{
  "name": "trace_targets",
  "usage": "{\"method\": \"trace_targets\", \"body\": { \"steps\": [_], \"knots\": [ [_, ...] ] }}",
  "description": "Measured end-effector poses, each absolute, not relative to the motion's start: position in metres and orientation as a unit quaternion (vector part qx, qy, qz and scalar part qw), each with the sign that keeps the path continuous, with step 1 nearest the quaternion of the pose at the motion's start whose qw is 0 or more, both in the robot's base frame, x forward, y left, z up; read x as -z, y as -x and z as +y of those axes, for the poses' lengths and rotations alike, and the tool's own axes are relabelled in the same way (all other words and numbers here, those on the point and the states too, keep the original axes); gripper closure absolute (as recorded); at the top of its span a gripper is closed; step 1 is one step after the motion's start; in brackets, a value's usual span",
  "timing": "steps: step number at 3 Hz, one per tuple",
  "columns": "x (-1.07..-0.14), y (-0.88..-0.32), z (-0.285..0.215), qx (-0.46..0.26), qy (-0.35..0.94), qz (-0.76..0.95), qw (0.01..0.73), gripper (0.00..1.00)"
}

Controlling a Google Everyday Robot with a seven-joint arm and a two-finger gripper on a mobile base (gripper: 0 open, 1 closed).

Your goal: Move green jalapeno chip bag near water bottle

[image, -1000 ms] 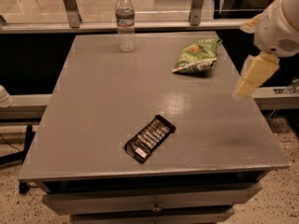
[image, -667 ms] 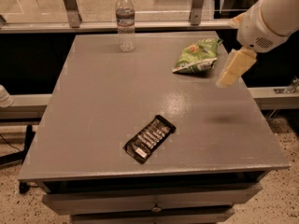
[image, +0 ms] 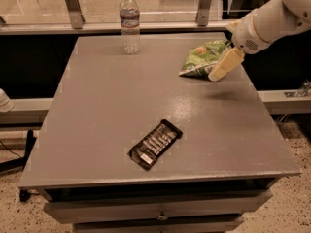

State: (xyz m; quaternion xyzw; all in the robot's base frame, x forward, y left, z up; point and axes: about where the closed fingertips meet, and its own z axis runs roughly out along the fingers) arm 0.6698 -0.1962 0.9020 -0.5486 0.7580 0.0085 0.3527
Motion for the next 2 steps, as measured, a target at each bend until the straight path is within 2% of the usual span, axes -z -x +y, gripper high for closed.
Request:
{"method": "trace_targets", "body": {
  "steps": [1,2],
  "knots": [
    [-0.886,-0.691,-0.194,-0.024,0.534,0.764,0.36,0.0],
    [-0.871,-0.699,-0.195,-0.036,0.524,0.77,0.362,0.18]
  ]
}}
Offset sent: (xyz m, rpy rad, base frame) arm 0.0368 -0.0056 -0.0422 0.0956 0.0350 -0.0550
